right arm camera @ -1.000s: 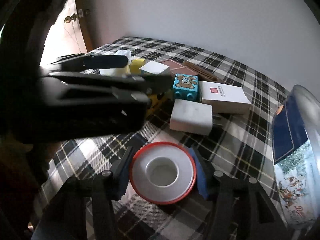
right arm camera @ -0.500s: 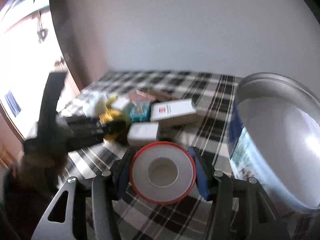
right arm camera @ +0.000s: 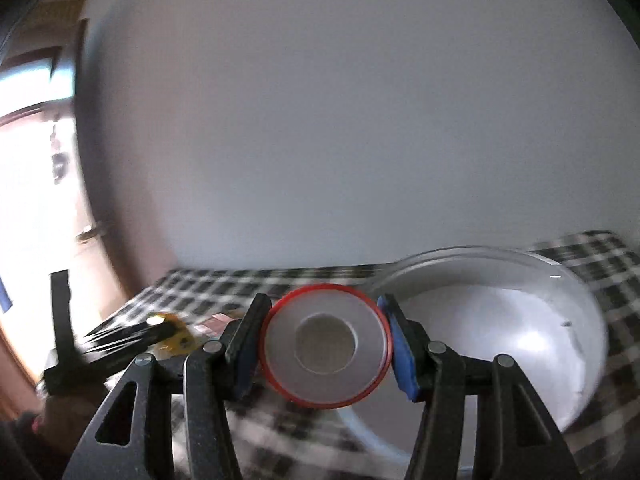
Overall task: Organize rigid objects
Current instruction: 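Carry the brick over the tin and release it while the right tool drops the tape roll in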
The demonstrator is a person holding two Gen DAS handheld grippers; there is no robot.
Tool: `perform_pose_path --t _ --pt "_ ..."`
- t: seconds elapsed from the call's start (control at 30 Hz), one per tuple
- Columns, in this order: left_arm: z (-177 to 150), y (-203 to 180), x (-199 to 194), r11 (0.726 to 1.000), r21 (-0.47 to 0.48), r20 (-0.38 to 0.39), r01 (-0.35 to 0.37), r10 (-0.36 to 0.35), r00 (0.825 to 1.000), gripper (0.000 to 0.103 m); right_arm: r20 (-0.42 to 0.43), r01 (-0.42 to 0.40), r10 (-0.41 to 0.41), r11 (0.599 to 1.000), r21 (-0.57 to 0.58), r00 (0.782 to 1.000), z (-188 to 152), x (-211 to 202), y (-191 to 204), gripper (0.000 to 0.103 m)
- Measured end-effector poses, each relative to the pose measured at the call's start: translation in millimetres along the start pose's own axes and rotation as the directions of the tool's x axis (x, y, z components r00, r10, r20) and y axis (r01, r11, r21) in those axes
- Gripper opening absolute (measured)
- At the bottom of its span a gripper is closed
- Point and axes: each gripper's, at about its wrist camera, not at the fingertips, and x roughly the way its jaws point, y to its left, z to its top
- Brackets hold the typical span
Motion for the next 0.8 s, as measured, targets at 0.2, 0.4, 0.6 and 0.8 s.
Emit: perform_pose_path --t 0.2,0.4,0.6,0.8 --pt "8 -17 -12 0.999 -0.011 0.090 0.049 -0.048 0.995 0.031 0.035 0.082 -0.084 0.996 0.035 0.996 5 -6 -24 0.057" --pt "18 -52 -18 0.994 0.027 0.138 0.103 -0.105 0.985 0.031 0.101 0.163 -0.165 0.986 0.021 0.981 12 -20 -37 0.058" --pt "30 -98 -10 0.983 0.076 0.149 0.168 -0.178 0.973 0.031 0.114 0.229 -0.230 0.973 0.021 0.966 15 -28 -59 0.057" --pt "36 -157 11 0.959 0.115 0.112 0.258 -0.270 0.956 0.031 0.077 0.274 -0.275 0.961 0.020 0.958 16 -30 -88 0.057"
